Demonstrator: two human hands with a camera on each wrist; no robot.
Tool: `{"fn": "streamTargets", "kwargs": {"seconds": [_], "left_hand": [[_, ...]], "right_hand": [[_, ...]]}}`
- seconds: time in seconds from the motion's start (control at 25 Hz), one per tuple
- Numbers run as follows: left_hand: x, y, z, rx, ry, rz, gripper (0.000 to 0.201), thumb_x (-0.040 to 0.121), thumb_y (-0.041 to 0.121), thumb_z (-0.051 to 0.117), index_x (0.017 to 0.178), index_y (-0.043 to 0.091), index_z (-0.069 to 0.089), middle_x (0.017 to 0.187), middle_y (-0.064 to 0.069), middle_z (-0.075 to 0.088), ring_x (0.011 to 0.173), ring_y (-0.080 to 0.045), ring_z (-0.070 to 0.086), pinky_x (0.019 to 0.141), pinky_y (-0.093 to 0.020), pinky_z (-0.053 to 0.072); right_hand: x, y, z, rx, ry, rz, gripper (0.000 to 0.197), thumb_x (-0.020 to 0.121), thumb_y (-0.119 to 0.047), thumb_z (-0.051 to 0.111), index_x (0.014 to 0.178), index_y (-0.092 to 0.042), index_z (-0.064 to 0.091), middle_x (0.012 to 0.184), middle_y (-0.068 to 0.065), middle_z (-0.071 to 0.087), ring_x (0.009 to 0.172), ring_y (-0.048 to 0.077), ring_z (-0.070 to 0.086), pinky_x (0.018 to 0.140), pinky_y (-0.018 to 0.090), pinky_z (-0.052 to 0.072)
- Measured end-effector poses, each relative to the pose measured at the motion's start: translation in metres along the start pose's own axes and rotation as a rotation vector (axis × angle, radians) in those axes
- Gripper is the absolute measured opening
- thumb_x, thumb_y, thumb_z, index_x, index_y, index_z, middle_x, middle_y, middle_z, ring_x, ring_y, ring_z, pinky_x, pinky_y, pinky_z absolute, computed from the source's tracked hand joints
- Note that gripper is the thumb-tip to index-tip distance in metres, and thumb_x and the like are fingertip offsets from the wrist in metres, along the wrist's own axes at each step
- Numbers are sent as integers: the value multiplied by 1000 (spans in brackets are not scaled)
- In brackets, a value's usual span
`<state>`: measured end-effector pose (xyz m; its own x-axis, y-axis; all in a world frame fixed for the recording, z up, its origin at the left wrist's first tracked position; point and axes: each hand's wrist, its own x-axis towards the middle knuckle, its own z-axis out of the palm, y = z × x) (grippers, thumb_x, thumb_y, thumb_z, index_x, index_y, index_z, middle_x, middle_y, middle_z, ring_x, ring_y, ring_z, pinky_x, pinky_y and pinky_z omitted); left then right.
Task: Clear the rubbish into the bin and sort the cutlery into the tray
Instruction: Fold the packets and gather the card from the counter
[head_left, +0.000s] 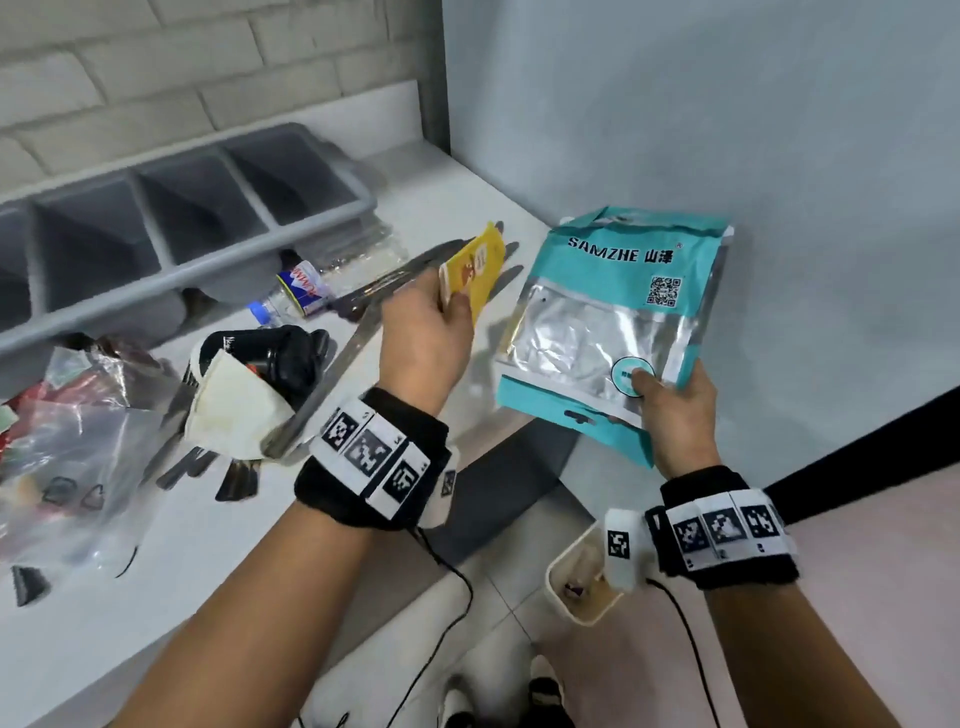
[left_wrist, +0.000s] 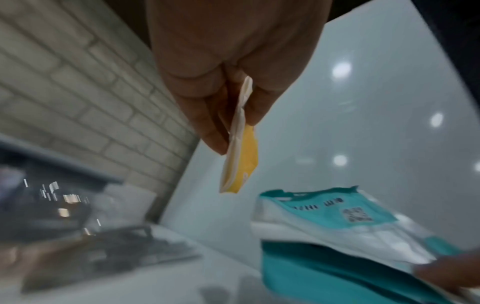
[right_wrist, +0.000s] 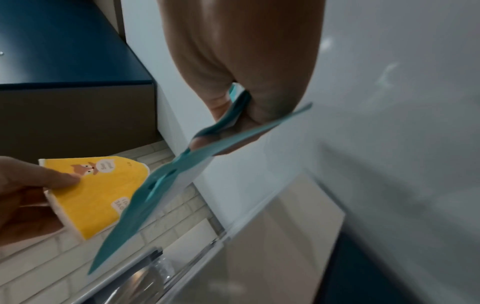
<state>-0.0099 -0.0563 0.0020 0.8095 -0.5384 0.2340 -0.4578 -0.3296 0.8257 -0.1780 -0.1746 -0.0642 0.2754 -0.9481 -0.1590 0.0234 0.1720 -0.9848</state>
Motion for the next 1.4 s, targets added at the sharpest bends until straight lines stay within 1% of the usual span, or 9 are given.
{"fn": "streamTargets", "kwargs": {"seconds": [0.28, 0.36, 0.48, 0.6, 0.72, 0.88, 1.08, 1.28, 1.4], "left_hand": [[-114, -42, 88, -221, -302, 43, 18, 87, 8, 55, 97, 0, 67, 76, 4, 63, 66, 11, 52, 61, 4, 37], [-138, -72, 117, -171, -423, -45, 24, 85, 13, 51, 97, 2, 68, 74, 2, 60, 64, 4, 50, 59, 1, 37], [-163, -121, 164, 28, -608, -202, 23, 88, 12, 50, 96, -4, 65, 83, -20, 67, 70, -12, 49, 64, -15, 38], [-179, -166, 208, 116, -748, -312, 20, 90, 5, 50, 101, -7, 63, 96, -26, 68, 81, -29, 61, 62, -15, 29], [-193, -227, 277, 199, -849, -391, 26, 91, 8, 48, 111, 0, 63, 103, -26, 69, 97, -36, 64, 76, -27, 40], [-211, -301, 359, 336, -973, -400, 32, 91, 12, 46, 119, 4, 60, 114, -24, 67, 107, -35, 62, 91, -33, 46], [-232, -382, 448, 453, -1026, -415, 32, 92, 14, 45, 119, 4, 59, 115, -22, 67, 109, -34, 62, 92, -32, 46], [-237, -432, 497, 495, -1053, -432, 44, 88, 5, 39, 130, 11, 52, 122, -20, 63, 113, -34, 59, 100, -35, 47], [-237, -447, 506, 528, -1154, -414, 55, 91, 8, 45, 144, 22, 35, 130, -15, 59, 119, -30, 56, 101, -29, 42]], "right_hand": [[-49, 86, -115, -120, 354, 1, 24, 79, 1, 58, 81, -22, 60, 64, -11, 64, 51, -1, 58, 53, 21, 53], [-64, 131, -143, -154, 453, 77, 22, 73, -5, 61, 88, -21, 60, 61, -13, 66, 53, -4, 58, 53, 17, 52], [-73, 204, -165, -210, 526, 247, 33, 63, -17, 59, 96, -17, 61, 85, 5, 66, 76, 21, 61, 65, 26, 54], [-64, 264, -169, -355, 474, 419, 43, 69, -9, 56, 112, -4, 59, 101, 14, 64, 90, 25, 58, 70, 21, 46], [-34, 341, -169, -450, 435, 597, 40, 80, 4, 50, 117, -5, 57, 112, 20, 64, 96, 30, 58, 82, 30, 41], [14, 437, -169, -543, 354, 708, 40, 82, -6, 46, 120, -16, 52, 112, 19, 64, 100, 37, 60, 83, 37, 46], [67, 531, -161, -470, 304, 772, 51, 86, 4, 38, 133, -13, 42, 119, 13, 60, 101, 30, 57, 78, 28, 42], [99, 600, -152, -468, 254, 777, 61, 86, 3, 37, 143, -18, 30, 117, 14, 61, 101, 31, 59, 86, 33, 47], [111, 624, -145, -424, 148, 825, 53, 87, -4, 42, 139, -12, 39, 112, 13, 62, 98, 32, 60, 85, 38, 53]]}}
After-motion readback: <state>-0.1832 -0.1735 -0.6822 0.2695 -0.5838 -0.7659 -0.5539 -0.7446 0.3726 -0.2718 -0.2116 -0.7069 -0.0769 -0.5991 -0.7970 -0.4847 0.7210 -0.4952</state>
